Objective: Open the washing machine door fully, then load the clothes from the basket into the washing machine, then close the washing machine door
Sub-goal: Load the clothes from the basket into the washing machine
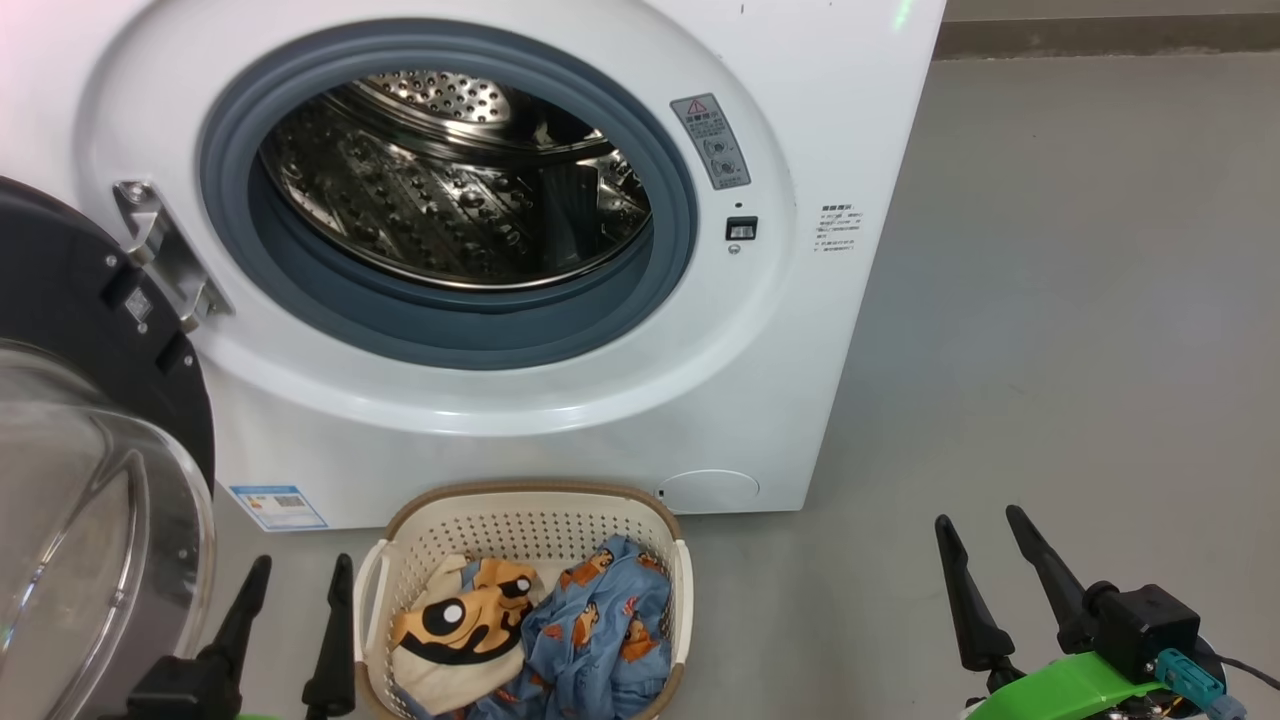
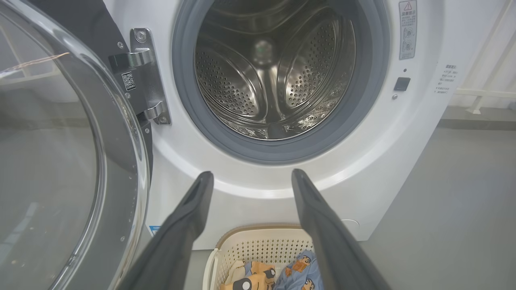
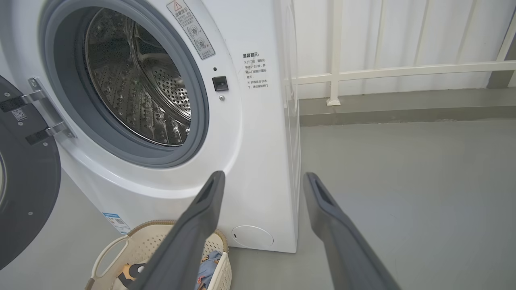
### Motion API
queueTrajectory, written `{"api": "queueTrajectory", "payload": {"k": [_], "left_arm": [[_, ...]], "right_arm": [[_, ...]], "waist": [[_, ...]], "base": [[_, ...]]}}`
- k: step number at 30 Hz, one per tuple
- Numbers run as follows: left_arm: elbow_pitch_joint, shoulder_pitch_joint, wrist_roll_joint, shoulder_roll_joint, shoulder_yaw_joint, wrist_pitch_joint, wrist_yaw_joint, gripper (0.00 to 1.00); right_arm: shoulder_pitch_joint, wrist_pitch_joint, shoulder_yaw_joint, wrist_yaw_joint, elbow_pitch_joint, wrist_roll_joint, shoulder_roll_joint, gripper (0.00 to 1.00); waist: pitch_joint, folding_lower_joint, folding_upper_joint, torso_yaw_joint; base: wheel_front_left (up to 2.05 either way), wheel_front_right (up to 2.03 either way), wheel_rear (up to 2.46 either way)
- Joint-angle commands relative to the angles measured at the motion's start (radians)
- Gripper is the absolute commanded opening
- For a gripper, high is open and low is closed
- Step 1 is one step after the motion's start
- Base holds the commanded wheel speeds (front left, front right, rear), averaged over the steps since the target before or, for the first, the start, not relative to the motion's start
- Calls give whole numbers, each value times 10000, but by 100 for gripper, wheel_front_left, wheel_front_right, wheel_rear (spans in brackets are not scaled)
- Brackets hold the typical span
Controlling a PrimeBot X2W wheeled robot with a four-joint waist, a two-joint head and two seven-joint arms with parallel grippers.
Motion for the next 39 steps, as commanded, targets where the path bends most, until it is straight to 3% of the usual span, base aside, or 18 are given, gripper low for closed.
{"api": "queueTrajectory", "payload": {"k": [1, 30, 39], "left_arm": [[-281, -132, -76, 162, 270, -65, -25, 100], [-290, -66, -126, 139, 173, -65, -26, 100], [-375, -202, -215, 160, 97, -65, -26, 100]], "right_arm": [[-180, -120, 263, 16, -193, 10, -72, 100], [-196, -120, 262, 16, -136, -13, -57, 100], [-301, -120, 285, 16, -424, -95, -22, 100]], "waist": [[-8, 0, -1, 2], [-26, 0, -1, 55], [593, 0, -1, -20]], "base": [[0, 0, 0], [0, 0, 0], [0, 0, 0]]}}
